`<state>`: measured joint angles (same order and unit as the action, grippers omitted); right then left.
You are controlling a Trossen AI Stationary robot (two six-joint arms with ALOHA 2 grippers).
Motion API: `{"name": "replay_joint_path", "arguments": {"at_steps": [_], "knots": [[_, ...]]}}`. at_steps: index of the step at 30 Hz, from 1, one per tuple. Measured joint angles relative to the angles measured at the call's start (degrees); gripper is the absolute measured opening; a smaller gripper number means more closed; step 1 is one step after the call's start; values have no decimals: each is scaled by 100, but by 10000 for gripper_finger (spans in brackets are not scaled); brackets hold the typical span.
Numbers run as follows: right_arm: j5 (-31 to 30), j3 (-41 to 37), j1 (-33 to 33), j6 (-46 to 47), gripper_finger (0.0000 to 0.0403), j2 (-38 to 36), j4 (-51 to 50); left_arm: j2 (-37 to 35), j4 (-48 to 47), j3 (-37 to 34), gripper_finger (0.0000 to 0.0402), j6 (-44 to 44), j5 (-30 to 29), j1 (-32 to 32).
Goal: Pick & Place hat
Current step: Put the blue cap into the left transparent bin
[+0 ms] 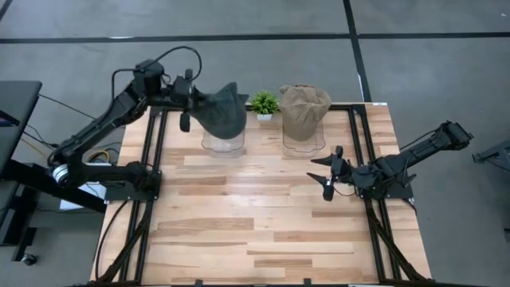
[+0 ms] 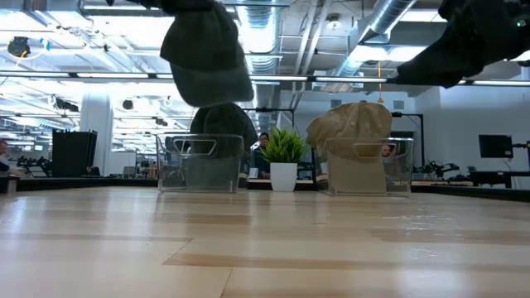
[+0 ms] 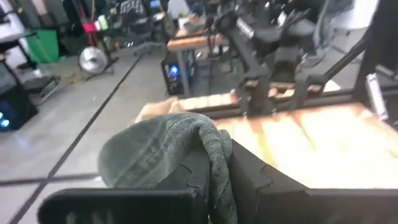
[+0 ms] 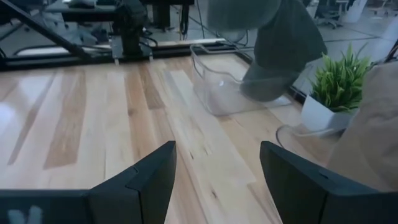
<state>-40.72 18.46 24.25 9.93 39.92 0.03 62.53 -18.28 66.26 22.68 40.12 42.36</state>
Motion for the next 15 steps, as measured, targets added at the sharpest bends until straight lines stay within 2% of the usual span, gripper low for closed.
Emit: {"name": "replay_joint_path", "arguments": {"at_steps": [4, 8, 15], "knots": [[-18, 0, -11, -13, 224, 2, 193, 285, -493, 179, 33, 335, -6, 237], [-14, 0, -121, -489, 224, 2, 529, 594, -992, 424, 33, 776, -15, 327], [-12, 2, -521, -745, 223, 2, 838, 867, -1805, 869, 29, 2020, -10, 277]]}}
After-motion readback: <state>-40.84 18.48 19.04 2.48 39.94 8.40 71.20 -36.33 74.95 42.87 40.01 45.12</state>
